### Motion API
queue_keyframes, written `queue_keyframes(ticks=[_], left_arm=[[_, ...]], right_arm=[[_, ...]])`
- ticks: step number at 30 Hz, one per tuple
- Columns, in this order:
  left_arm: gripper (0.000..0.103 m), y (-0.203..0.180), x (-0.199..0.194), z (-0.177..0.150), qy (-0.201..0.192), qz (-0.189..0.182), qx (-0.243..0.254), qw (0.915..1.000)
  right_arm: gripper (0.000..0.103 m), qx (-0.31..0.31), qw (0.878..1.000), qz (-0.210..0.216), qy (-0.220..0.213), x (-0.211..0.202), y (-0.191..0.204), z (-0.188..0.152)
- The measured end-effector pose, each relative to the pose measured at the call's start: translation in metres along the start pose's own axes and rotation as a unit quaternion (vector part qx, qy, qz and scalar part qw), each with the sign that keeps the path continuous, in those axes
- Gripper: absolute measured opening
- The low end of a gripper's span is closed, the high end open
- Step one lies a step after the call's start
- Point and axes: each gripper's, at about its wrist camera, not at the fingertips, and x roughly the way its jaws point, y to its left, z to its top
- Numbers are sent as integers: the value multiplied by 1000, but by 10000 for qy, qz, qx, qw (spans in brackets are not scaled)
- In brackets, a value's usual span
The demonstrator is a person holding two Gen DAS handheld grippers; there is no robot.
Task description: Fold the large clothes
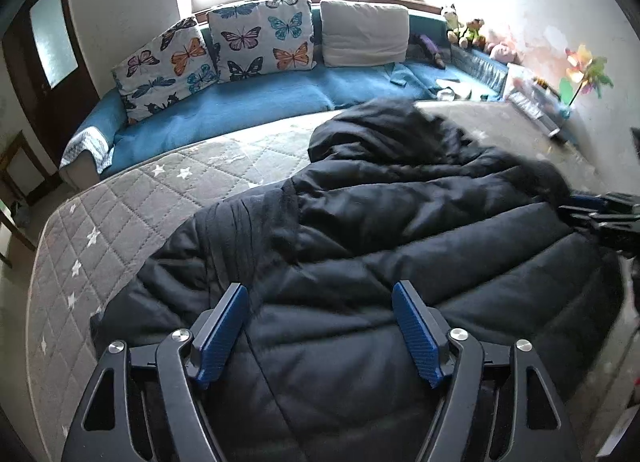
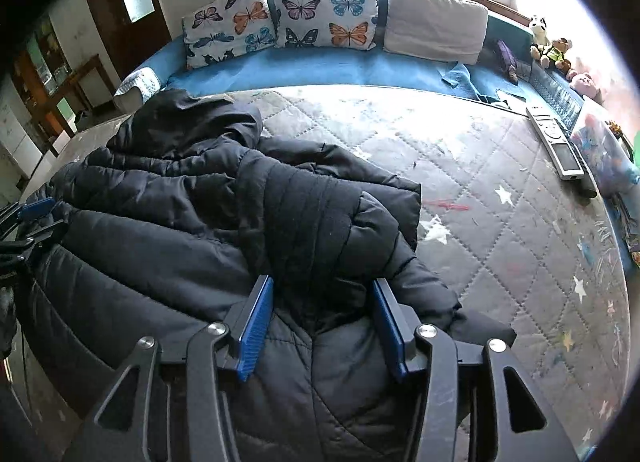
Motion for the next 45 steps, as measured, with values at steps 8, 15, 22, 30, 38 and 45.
queue_keyframes(ticks=[8, 15, 22, 30, 38, 45], left_arm=[[77, -33, -61, -34, -303, -461, 351, 9979], [77, -42, -31, -55, 117, -489, 311, 9983], [80, -34, -22, -60, 196, -557, 179, 9981], [82, -40, -24, -58, 193, -462, 119, 9987], [83, -37, -50, -62, 7, -163, 149, 9998], [83, -9, -74, -67, -139, 54, -30, 9999]], right_arm=[[55, -221, 9983, 88, -523, -66, 9, -20], [56, -394, 9991, -12, -171, -35, 10, -51], [56, -316, 9991, 61, -260, -24, 5, -54], [58, -345, 9978, -102, -554, -66, 17, -51], [70, -531, 9963, 50, -681, -78, 38, -55], [73, -433, 9987, 7, -287, -37, 43, -68]])
